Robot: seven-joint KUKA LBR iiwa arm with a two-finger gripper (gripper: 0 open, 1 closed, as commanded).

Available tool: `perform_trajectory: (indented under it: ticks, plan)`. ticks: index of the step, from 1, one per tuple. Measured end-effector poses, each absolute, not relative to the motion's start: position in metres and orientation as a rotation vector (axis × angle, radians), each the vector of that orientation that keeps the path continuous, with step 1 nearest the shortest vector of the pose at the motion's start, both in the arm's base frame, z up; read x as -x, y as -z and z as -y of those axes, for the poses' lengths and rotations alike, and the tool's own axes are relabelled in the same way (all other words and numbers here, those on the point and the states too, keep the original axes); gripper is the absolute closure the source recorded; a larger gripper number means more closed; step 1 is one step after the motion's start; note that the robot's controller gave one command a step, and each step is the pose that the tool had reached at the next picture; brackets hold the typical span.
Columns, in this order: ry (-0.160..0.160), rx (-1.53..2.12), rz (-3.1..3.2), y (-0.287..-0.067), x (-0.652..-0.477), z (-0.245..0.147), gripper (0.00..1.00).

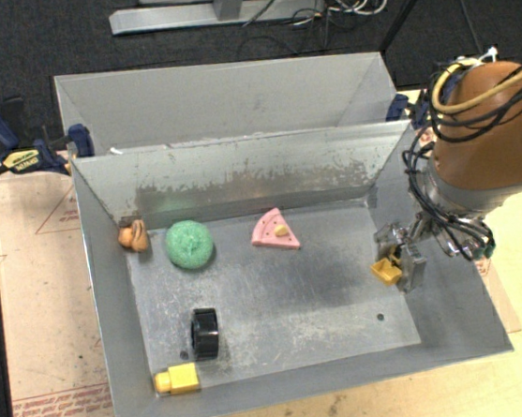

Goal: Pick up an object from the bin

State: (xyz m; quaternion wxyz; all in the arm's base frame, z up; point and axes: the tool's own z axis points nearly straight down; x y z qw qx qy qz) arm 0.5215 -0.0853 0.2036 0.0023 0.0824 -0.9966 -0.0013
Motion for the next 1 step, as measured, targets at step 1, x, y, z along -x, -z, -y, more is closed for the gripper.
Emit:
perform_trajectory:
  ticks: [1]
  plan:
    - [0.001, -0.238, 3.134, -0.2719, -0.5352, 0.0981, 1.00]
